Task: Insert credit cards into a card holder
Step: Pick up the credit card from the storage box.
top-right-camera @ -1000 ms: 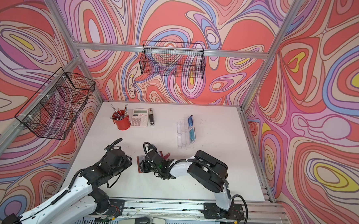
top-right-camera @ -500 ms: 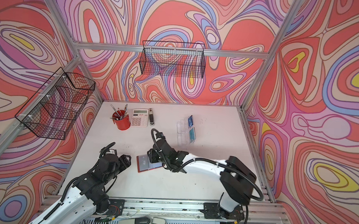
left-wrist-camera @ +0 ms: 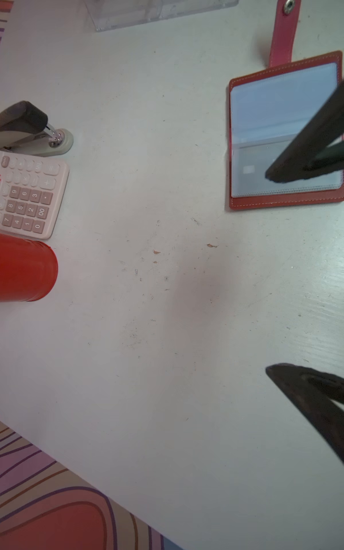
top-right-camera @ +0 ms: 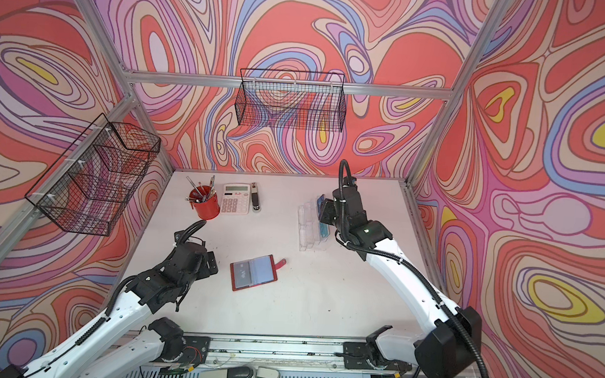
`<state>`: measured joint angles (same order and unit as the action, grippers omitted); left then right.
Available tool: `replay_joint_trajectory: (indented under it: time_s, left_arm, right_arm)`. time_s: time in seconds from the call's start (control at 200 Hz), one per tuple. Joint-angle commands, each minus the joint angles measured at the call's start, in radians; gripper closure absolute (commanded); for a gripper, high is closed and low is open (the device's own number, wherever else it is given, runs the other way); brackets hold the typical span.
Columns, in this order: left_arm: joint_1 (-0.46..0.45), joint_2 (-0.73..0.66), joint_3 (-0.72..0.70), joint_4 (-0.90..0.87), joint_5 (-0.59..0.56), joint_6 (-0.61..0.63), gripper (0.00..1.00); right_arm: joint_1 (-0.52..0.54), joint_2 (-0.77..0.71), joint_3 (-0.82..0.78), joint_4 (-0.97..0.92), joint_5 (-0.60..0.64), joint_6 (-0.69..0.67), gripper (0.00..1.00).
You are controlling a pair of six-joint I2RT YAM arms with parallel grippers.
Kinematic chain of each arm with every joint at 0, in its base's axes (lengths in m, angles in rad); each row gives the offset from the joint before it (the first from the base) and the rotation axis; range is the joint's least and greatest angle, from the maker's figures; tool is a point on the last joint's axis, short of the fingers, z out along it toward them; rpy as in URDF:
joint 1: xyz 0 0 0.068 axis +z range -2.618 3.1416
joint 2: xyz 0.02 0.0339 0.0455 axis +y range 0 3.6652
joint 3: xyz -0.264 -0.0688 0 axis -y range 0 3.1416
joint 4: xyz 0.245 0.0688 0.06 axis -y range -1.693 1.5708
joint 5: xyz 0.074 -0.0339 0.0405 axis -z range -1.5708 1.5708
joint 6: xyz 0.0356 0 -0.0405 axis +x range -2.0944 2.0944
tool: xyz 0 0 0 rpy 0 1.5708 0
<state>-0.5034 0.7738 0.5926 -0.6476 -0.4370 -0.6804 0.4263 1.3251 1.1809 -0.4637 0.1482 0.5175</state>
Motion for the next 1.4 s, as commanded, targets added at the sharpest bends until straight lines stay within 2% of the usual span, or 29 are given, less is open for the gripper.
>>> replay_joint_trajectory:
  time_s: [0.0,0.255,0.601,0.706,0.956,1.392]
  left_arm:
    - [0.004,-0.006,-0.015,0.009,-0.001,0.054,0.03]
    - [0.004,-0.05,-0.033,0.014,0.001,0.053,0.03]
    - [0.005,-0.048,-0.033,0.017,0.011,0.056,0.03]
    - [0.004,-0.041,-0.031,0.019,0.012,0.057,0.03]
    - [0.004,-0.031,-0.03,0.02,0.015,0.058,0.03]
    - [0.004,-0.034,-0.031,0.021,0.02,0.057,0.03]
  right_arm:
    - [-0.04,0.079,0.027,-0.066,-0.101,-0.013,0.55]
    - [-0.049,0.224,0.017,-0.017,-0.218,-0.06,0.6]
    - [-0.051,0.208,-0.025,-0.031,-0.046,-0.071,0.57]
    - [-0.055,0.244,-0.026,-0.032,-0.056,-0.073,0.58]
    - [-0.057,0.274,-0.034,0.018,-0.17,-0.084,0.61]
    - [-0.058,0.31,-0.03,0.022,-0.184,-0.078,0.63]
